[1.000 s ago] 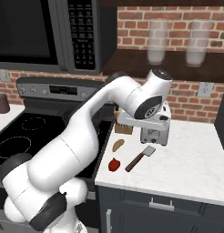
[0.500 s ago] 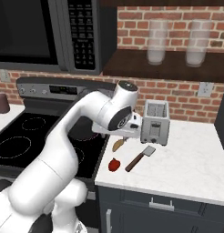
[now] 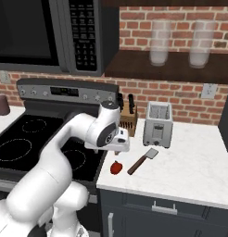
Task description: Put the bell pepper and sweet potato in the pot. Retrieve the spatula and lightly stir the vegetables in the pot.
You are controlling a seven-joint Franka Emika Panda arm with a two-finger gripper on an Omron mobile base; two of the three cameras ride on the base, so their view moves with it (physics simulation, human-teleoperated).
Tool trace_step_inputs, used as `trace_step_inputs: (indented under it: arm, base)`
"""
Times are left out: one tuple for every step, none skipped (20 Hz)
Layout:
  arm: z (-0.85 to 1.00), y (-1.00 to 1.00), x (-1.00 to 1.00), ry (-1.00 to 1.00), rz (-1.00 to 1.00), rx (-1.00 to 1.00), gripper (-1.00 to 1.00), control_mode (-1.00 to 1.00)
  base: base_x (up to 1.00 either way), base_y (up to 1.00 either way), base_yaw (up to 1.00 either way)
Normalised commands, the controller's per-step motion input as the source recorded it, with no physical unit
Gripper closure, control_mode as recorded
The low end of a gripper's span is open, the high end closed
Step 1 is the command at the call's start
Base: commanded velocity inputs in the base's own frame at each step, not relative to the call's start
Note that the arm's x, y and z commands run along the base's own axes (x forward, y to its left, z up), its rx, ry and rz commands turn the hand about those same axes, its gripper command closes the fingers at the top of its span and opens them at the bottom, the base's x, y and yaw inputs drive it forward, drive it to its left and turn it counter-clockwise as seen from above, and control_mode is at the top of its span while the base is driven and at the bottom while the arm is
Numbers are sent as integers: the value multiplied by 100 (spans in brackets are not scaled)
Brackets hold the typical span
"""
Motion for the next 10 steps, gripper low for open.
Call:
trace_step_inputs:
  arm:
    - [-56, 0, 46, 10, 0, -5, -100, -100]
    - [-51, 0, 44, 9, 0, -5, -100, -100]
    - [-51, 0, 46, 10, 0, -4, -100, -100]
    - [-51, 0, 48, 11, 0, -4, -100, -100]
    - [-51, 0, 49, 11, 0, -3, -100, -100]
    - [-51, 0, 49, 11, 0, -3, -100, -100]
    - [-51, 0, 49, 11, 0, -3, -100, -100]
    - [-50, 0, 51, 11, 0, -3, -100, -100]
    - [-50, 0, 51, 11, 0, -3, -100, -100]
    - [-47, 0, 49, 10, 0, -3, -100, -100]
  base:
    - [0, 0, 0]
    - [0, 0, 0]
    - [0, 0, 0]
    - [0, 0, 0]
    - [0, 0, 0]
    - [0, 0, 0]
    - [0, 0, 0]
    - [0, 0, 0]
    - [0, 0, 0]
    - [0, 0, 0]
